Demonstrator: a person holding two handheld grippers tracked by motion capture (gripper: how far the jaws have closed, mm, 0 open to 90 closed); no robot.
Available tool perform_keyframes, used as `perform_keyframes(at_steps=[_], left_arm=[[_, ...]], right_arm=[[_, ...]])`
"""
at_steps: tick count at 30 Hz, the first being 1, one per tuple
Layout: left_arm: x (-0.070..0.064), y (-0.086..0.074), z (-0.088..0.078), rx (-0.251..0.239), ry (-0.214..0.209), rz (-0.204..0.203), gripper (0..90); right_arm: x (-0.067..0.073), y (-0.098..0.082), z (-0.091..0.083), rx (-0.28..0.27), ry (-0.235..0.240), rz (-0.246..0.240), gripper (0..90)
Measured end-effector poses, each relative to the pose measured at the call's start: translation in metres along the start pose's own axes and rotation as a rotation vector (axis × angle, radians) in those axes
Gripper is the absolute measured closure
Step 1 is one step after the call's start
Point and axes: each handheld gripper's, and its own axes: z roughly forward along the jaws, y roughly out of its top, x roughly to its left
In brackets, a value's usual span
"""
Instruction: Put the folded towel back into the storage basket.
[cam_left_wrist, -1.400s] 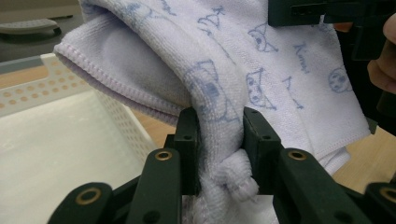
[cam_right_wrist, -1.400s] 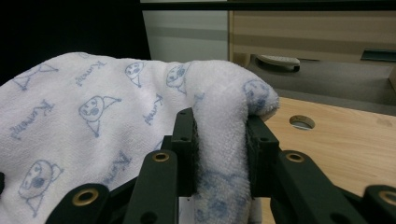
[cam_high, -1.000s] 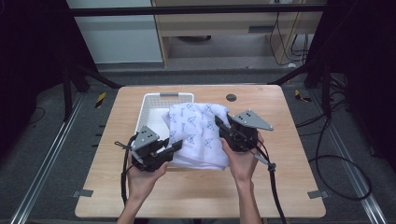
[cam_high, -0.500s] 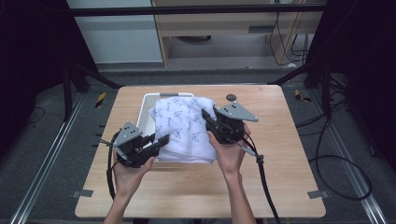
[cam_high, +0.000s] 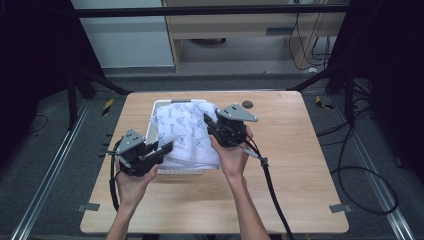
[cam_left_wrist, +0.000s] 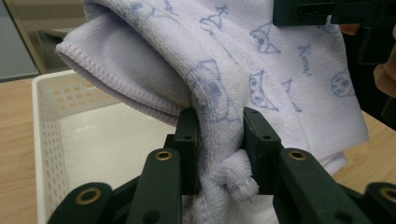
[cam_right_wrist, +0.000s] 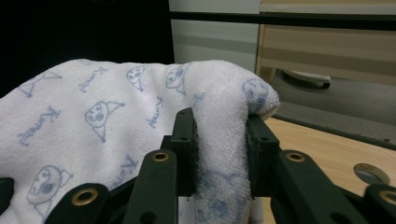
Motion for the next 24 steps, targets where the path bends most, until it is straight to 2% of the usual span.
perform_keyframes(at_steps=[4, 12, 15, 24], left_arm=[[0.004, 0.0, 0.001, 0.005, 0.016, 0.002, 69.3], [0.018, -0.001, 0.003, 0.006, 0.028, -0.021, 69.3], [0.024, -0.001, 0.003, 0.007, 0.035, -0.029, 69.3], [0.038, -0.002, 0.002, 0.007, 0.061, -0.045, 69.3]], right_arm=[[0.0, -0.001, 0.007, 0.0, 0.01, 0.005, 70.0], [0.003, 0.001, 0.024, 0.014, 0.023, 0.004, 69.8], [0.006, 0.002, 0.033, 0.033, 0.028, -0.002, 69.7], [0.014, 0.008, 0.05, 0.037, 0.034, -0.007, 69.6]])
